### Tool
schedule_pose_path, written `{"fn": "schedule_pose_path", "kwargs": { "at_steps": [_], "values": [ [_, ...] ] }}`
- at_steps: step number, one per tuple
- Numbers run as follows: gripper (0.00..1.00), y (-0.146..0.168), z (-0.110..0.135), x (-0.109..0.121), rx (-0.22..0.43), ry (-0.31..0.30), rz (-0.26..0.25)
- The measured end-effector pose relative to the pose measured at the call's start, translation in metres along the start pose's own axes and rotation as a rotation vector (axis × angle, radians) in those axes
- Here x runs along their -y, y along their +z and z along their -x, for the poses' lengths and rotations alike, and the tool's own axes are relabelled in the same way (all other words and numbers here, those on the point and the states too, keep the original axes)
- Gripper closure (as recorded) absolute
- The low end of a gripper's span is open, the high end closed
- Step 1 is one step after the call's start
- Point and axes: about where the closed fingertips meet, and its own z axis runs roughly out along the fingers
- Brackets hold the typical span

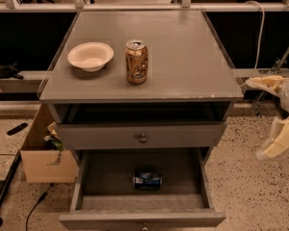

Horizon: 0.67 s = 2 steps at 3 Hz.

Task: Pick pepsi can from middle drawer and place on counter

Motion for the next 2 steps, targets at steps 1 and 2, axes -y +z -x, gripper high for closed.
{"fn": "schedule_pose_path", "kwargs": {
  "at_steps": [1,2],
  "values": [
    [0.00,0.012,-0.001,-0.007,0.051,0.015,0.022],
    [0.00,0.044,-0.011,-0.032,0.123,0.063,0.035]
  ]
}}
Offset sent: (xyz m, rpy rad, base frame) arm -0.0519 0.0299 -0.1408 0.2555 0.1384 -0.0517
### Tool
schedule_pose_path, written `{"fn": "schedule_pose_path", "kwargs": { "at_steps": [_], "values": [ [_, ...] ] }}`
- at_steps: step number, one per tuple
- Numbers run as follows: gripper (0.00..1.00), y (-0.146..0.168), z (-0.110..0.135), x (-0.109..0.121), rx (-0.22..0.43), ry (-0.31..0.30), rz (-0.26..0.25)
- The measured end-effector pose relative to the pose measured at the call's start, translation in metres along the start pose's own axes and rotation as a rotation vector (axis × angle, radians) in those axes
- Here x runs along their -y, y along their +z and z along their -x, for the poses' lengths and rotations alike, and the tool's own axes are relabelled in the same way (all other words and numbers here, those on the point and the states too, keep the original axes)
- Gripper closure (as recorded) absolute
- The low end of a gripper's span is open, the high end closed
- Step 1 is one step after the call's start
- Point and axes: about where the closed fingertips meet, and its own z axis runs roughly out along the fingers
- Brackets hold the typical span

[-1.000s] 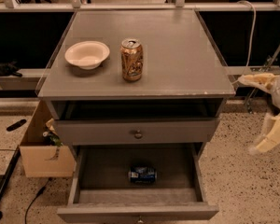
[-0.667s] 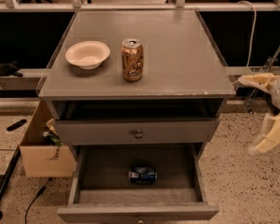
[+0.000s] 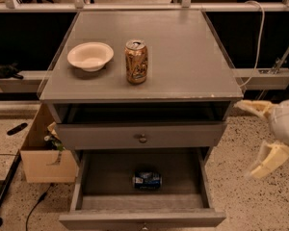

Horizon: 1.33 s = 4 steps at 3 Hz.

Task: Pick pepsi can from middle drawer and place on counter

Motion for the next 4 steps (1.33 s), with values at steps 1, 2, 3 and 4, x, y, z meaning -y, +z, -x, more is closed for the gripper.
{"fn": "schedule_pose_path", "kwargs": {
  "at_steps": [1,2,3,4],
  "values": [
    [0.00,0.048,-0.040,-0.040,0.031,0.102,0.040],
    [0.00,0.116,-0.077,-0.057,0.058,0.196,0.086],
    [0.00,0.116,-0.077,-0.057,0.058,0.196,0.086],
    [0.00,0.133,-0.074,-0.069,0.065,0.193,0.113]
  ]
}}
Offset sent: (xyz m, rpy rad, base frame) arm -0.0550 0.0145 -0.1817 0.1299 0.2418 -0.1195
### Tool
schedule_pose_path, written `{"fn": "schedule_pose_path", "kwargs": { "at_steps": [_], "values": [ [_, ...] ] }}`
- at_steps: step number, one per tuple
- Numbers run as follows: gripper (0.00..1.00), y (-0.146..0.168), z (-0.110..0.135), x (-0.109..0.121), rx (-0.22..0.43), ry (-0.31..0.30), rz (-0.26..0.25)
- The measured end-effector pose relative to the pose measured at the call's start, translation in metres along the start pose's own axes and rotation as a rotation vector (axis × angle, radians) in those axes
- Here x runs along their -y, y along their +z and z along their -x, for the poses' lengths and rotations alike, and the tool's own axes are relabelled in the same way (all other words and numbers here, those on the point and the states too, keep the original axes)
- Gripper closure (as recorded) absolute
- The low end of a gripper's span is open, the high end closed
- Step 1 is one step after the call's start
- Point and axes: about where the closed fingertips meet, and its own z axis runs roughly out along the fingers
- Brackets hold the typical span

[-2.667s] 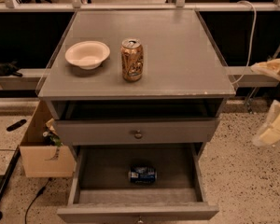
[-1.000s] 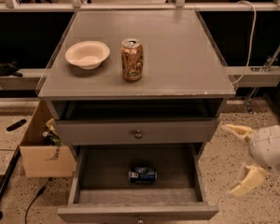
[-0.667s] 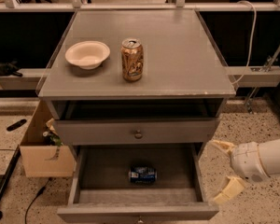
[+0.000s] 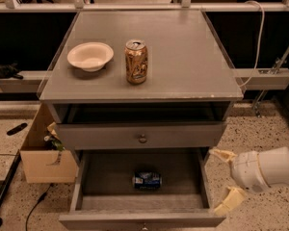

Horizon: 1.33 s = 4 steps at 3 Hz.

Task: Pick pepsi can from middle drawer and place on counter

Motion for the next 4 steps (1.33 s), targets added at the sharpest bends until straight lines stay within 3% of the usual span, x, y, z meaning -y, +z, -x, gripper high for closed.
{"fn": "schedule_pose_path", "kwargs": {
  "at_steps": [1,3,4],
  "values": [
    [0.00,0.030,-0.011,-0.011,0.025,0.019,0.029],
    [0.00,0.096,-0.039,0.015,0.047,0.126,0.042],
    [0.00,0.096,-0.039,0.015,0.047,0.126,0.042]
  ]
}}
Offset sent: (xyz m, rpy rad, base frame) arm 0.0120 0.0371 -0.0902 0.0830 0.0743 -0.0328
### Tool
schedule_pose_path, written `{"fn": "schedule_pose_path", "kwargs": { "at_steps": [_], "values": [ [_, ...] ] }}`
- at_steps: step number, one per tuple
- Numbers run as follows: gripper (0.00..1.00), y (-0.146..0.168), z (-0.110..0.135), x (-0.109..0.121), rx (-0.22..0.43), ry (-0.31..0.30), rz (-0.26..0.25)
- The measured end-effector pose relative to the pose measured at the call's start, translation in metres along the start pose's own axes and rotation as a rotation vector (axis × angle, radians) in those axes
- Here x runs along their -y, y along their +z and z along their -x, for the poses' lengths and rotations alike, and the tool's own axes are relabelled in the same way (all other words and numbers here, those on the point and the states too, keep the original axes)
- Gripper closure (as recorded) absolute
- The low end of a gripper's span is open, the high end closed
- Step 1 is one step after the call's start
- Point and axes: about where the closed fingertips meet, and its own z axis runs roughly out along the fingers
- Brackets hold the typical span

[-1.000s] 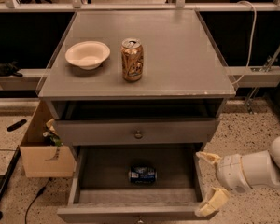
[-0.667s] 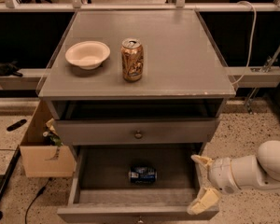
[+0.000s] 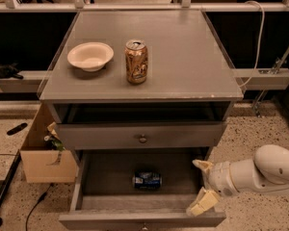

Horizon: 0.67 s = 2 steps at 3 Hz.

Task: Pick pepsi can from middle drawer and place on counter

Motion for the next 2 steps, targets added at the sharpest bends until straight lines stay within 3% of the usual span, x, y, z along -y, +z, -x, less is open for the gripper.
{"fn": "schedule_pose_path", "kwargs": {
  "at_steps": [2],
  "values": [
    [0.00,0.071,-0.015,0.016,-0.038,0.019,0.036]
  ]
}}
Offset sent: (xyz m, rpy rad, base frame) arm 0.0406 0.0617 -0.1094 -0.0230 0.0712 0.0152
